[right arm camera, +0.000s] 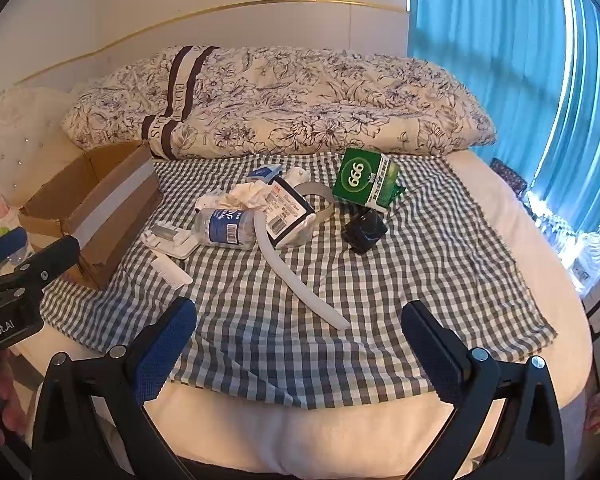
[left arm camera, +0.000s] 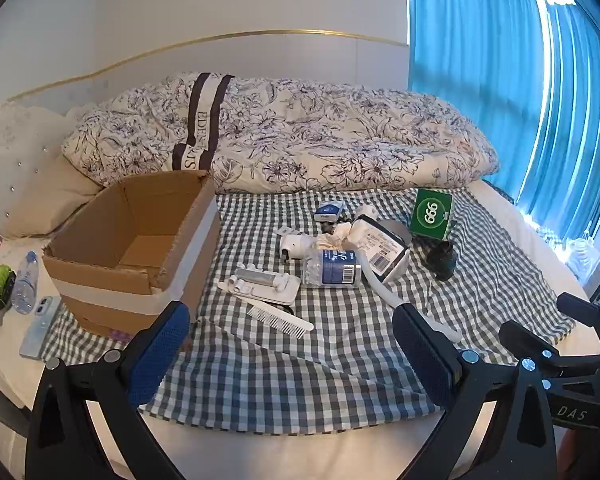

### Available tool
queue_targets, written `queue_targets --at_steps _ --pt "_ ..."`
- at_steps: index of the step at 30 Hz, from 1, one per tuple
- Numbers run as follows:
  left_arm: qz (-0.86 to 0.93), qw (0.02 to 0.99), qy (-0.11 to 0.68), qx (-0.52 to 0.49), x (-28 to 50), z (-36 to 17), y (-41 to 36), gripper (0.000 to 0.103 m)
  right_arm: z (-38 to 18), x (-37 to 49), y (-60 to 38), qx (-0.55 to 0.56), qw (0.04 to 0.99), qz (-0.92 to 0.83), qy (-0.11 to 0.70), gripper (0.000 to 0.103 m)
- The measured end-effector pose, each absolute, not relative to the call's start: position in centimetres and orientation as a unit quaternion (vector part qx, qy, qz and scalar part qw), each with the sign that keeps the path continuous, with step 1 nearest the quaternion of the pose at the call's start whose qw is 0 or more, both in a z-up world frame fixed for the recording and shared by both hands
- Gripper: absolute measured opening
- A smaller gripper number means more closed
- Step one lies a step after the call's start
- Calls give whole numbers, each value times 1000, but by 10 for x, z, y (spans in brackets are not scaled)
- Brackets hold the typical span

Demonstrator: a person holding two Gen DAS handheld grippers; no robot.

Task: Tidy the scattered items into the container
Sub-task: 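Grasp the blue-labelled water bottle with the left tool while the right tool grasps the white hose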

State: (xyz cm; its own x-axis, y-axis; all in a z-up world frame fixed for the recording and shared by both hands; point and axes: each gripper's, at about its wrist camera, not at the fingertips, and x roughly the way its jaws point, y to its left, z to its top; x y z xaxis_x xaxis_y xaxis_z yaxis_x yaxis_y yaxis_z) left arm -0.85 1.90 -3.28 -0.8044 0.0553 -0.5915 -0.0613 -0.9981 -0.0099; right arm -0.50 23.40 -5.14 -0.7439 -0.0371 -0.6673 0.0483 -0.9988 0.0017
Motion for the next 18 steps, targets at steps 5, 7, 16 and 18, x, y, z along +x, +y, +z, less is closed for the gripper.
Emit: queue_targets --at_steps 5,7,16,18 --pt "946 37 3 -322 -24 -49 22 103 -62 -18 245 366 37 -930 -1 100" --pt "944 39 5 -329 -32 -60 25 103 -69 -25 248 372 41 -927 3 99" --pt "929 47 -1 -367 -69 -108 32 103 -102 -68 251 406 63 -911 30 72" --pt "927 46 -6 -372 -77 -116 30 103 -108 -76 249 412 73 -908 30 72"
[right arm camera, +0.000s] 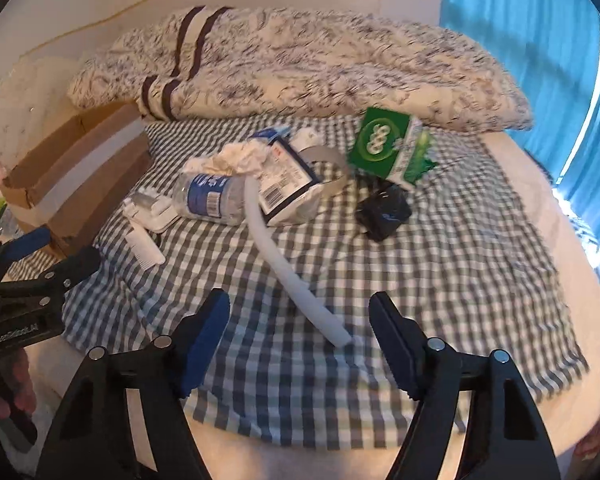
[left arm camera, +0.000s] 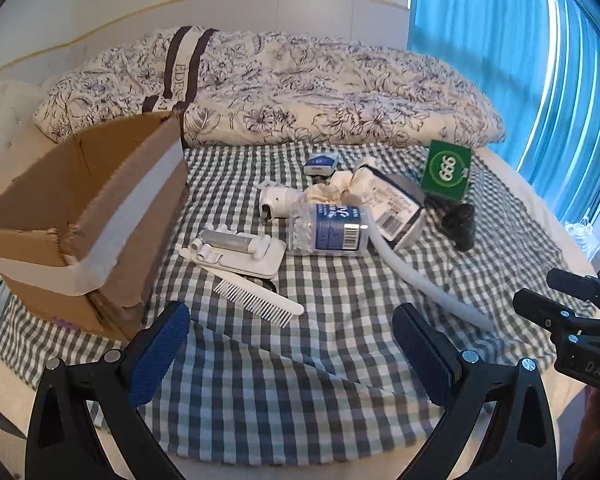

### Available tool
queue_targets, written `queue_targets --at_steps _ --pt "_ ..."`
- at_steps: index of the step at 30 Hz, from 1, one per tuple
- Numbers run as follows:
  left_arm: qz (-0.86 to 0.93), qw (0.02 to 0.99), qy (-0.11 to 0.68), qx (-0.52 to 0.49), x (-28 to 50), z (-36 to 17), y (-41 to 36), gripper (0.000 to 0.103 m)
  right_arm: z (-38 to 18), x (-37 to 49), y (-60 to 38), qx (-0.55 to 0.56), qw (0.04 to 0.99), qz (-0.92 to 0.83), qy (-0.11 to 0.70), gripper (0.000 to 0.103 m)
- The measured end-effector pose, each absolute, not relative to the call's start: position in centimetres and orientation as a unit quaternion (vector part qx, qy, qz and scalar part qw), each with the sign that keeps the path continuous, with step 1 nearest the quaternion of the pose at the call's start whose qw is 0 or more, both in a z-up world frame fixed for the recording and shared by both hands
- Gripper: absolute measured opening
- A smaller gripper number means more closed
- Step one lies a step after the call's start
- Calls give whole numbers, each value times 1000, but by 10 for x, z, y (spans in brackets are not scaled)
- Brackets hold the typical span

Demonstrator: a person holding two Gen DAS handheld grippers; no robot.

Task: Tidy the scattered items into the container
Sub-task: 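Grasp the blue-labelled water bottle with the left tool while the right tool grasps the white hose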

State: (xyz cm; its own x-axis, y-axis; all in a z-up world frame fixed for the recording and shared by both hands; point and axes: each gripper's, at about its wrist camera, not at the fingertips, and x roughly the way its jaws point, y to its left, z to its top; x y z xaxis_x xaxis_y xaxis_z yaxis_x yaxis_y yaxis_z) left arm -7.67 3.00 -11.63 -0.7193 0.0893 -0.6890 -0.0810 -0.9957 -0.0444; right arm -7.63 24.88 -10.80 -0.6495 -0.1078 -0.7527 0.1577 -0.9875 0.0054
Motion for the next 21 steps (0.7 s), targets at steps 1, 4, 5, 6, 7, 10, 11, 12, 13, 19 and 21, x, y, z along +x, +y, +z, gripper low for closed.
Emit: queue_targets --at_steps 1,4,5,6,7,10,11,12,13,19,21 --pt "926 44 -9 -376 -81 -120 29 103 -112 -83 248 416 77 -905 31 71" --pt "921 31 -16 -389 -95 -132 25 103 -124 -100 242 427 84 -899 39 65" --pt "920 27 -17 -392 -98 -136 25 103 -128 -106 240 430 83 -898 42 64" --pt "918 24 -19 -395 -102 -140 24 103 -131 -112 239 432 83 -897 41 64" --pt "918 23 -19 -397 -105 -142 24 103 -135 -118 239 436 84 -895 37 64" --pt "917 21 -15 -398 -115 -149 25 103 -147 -134 234 446 90 -890 39 64" --pt "917 23 -13 -398 -117 -150 26 103 -151 -140 231 450 91 -887 45 64" --pt "916 25 -11 -399 -120 -151 27 103 -156 -145 228 454 93 -885 51 64" --pt "916 26 -9 -401 -123 -152 28 103 -161 -151 224 459 96 -881 56 64" --pt "915 39 0 -402 -137 -150 31 103 -203 -186 215 503 93 -858 57 64" --pt "914 43 -1 -405 -144 -152 33 103 -210 -188 216 509 90 -855 53 54"
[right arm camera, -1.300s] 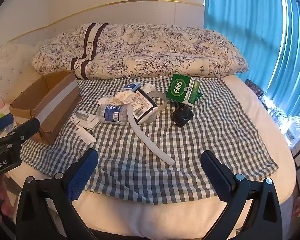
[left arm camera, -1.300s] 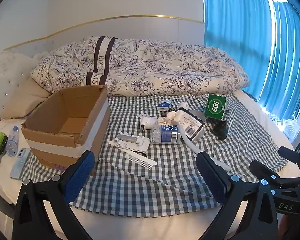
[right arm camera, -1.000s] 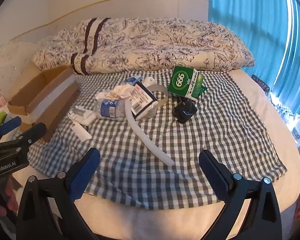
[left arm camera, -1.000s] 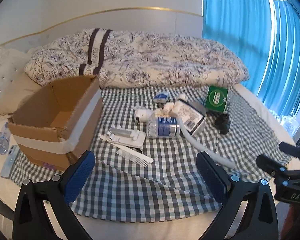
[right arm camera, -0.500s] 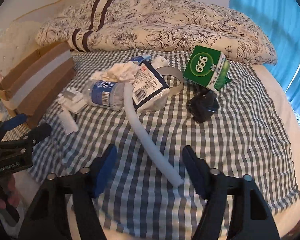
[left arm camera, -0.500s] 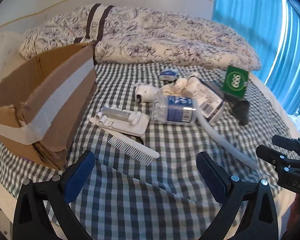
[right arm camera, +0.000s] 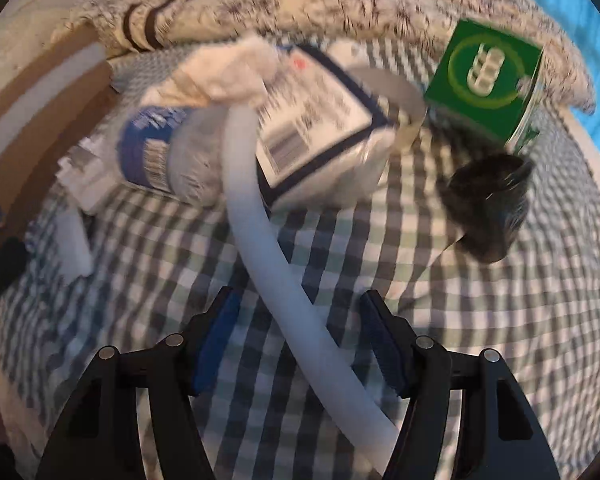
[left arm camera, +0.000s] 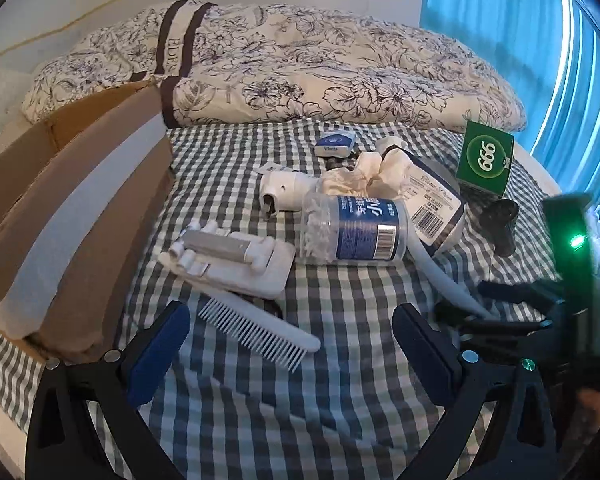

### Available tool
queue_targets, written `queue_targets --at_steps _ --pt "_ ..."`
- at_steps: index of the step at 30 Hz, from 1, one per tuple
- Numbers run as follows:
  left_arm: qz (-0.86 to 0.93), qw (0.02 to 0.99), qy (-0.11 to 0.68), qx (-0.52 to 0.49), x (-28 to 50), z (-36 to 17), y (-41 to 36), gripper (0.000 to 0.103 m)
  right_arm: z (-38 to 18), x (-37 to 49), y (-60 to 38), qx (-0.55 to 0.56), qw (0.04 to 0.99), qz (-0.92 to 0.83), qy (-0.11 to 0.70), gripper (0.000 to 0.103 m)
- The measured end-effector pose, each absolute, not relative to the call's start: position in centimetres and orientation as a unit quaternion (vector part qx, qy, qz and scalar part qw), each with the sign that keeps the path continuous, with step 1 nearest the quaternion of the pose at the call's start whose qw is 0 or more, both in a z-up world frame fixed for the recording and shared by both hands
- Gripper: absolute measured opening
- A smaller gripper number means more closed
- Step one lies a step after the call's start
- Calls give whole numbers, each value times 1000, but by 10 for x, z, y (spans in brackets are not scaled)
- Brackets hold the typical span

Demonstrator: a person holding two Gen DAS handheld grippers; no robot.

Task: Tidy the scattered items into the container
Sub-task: 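Grasp the blue-labelled water bottle with the left tool while the right tool grasps the white hose, then carry the bottle and hose into the cardboard box and open both tools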

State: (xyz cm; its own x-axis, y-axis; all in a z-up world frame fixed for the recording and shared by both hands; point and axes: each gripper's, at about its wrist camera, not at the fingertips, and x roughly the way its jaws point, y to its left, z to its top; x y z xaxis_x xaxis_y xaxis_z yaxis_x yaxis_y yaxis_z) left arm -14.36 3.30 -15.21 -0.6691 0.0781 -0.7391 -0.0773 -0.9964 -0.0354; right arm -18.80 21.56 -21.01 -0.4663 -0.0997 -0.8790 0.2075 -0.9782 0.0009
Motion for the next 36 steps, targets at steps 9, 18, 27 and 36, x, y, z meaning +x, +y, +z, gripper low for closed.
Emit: queue_targets --at_steps 9,18,27,36 --pt "915 56 21 -400 -175 -161 57 103 -167 -146 255 457 49 -888 3 9" --pt "898 100 -2 -430 -234 -190 84 103 -137 -124 304 426 10 -904 -22 9" --pt "900 94 -79 -417 -230 -184 61 94 -134 -101 338 426 -9 -904 -38 9" --pt "942 76 26 -326 -126 -85 70 94 -88 -71 311 382 15 -924 -28 9"
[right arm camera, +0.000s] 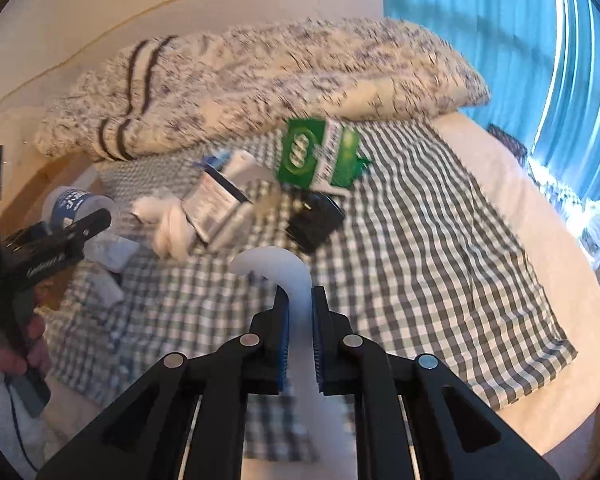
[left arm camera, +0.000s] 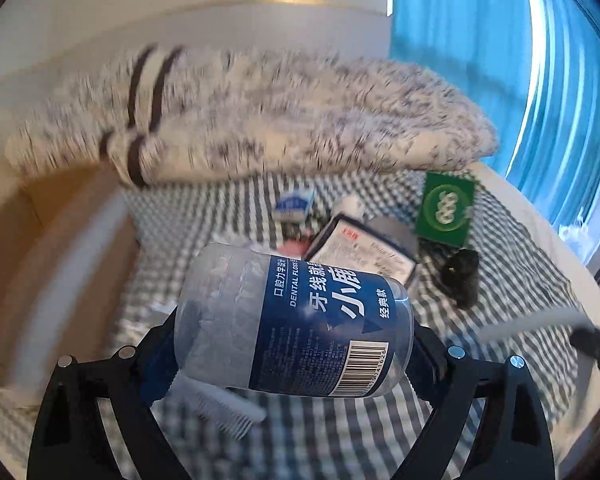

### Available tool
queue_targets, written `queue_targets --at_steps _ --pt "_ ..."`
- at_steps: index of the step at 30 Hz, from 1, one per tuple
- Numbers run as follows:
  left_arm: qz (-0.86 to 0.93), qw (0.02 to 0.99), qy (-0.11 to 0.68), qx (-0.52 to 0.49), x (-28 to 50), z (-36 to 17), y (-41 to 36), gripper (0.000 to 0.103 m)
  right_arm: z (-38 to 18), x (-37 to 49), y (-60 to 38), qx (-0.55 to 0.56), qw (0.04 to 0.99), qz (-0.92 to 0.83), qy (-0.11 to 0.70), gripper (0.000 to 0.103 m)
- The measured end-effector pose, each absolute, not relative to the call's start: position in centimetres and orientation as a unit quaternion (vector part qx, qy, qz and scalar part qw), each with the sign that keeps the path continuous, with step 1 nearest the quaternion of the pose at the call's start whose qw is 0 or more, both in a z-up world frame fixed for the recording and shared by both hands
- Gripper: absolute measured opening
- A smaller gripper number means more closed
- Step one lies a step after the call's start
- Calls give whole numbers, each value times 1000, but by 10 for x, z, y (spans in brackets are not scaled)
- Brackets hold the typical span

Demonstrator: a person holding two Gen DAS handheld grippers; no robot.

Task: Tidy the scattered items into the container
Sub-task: 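Carry the bottle and hose into the cardboard box and open both tools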

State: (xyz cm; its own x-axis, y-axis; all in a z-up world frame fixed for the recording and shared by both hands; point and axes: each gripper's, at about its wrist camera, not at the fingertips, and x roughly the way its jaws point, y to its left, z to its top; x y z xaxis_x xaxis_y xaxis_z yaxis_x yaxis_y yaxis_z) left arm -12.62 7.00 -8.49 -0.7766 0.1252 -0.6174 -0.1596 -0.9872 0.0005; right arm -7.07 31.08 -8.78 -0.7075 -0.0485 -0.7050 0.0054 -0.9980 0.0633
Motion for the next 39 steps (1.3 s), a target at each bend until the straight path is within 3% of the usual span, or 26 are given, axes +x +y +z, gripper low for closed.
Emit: queue_targets --at_steps 9,14,19,23,25,34,39 --pt "958 43 37 -281 -66 -30 2 94 -46 -42 232 354 59 -933 -4 9" --pt "965 -11 29 -262 -53 -5 -69 94 -11 -59 149 334 137 -932 10 9" --pt "969 -43 7 -244 -82 16 -133 94 24 -104 52 309 219 -925 39 9" --pt "966 -43 -6 -255 -110 12 -154 94 33 -146 -8 304 225 -924 54 9" --pt "965 -22 -19 -261 -100 0 -154 103 32 -155 -14 304 221 -925 50 9" --pt "931 96 1 -352 -34 -107 -95 103 6 -117 55 321 183 -928 44 10" --pt "907 68 -13 -416 -32 -173 -78 103 -18 -101 87 348 165 -922 40 9"
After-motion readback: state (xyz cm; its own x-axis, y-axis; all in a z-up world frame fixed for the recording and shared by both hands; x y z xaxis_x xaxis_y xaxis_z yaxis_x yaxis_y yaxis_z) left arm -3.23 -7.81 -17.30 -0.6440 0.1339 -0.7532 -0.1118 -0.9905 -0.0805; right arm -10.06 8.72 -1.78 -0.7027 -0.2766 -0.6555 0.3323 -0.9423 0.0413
